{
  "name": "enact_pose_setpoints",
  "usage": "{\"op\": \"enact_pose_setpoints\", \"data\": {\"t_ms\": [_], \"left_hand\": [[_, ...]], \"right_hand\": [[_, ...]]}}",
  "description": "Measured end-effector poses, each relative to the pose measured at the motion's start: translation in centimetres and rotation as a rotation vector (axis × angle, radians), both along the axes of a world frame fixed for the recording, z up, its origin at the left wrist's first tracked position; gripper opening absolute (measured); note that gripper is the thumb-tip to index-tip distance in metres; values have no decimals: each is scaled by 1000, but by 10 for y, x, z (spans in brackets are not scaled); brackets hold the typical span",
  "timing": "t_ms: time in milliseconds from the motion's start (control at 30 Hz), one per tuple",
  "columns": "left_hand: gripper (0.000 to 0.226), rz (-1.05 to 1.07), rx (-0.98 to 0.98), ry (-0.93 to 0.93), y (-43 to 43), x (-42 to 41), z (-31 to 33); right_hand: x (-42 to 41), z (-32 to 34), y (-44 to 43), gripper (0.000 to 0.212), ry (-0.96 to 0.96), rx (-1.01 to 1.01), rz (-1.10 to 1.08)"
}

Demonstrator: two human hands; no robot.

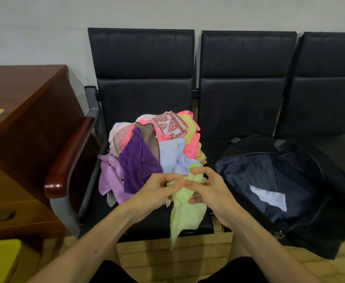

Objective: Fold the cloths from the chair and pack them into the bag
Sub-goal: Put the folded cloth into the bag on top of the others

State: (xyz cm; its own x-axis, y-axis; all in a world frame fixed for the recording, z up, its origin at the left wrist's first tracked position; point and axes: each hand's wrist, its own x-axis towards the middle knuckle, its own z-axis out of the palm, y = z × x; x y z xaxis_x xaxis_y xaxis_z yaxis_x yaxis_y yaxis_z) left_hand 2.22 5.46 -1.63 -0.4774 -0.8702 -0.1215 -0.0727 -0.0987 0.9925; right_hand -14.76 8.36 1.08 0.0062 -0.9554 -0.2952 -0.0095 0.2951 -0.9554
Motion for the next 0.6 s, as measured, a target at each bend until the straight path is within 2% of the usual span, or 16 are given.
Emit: {"op": "enact_pose_setpoints", "data": {"t_ms": [33,100,167,267,333,433,500,567,600], "left_hand": [[38,-39,-39,-8,2,1,2],[50,-79,-161,-67,5,2,2],[60,-31,-309,-190,5,0,-2],[50,75,-446,-277,1,-1,-11],[40,110,-418,-241,-1,-2,-12],[26,133,-358,-162,-3,1,-9],[17,138,-349,-162,-5,4,-5],[13,89,-349,-175,-7,7,-1],[11,52,-359,-198,-8,9,0]], "right_hand": [[-2,0,0,37,-2,10,-4],[-4,0,0,34,-27,41,6],[-5,0,0,29,-82,79,37],[-6,0,0,26,-120,100,65],[-9,0,1,33,-98,72,103],[-14,-7,5,40,83,-6,177],[-18,-14,8,31,268,-91,189],[-24,-22,10,7,514,-167,255],[-28,-25,9,13,636,-182,311]]}}
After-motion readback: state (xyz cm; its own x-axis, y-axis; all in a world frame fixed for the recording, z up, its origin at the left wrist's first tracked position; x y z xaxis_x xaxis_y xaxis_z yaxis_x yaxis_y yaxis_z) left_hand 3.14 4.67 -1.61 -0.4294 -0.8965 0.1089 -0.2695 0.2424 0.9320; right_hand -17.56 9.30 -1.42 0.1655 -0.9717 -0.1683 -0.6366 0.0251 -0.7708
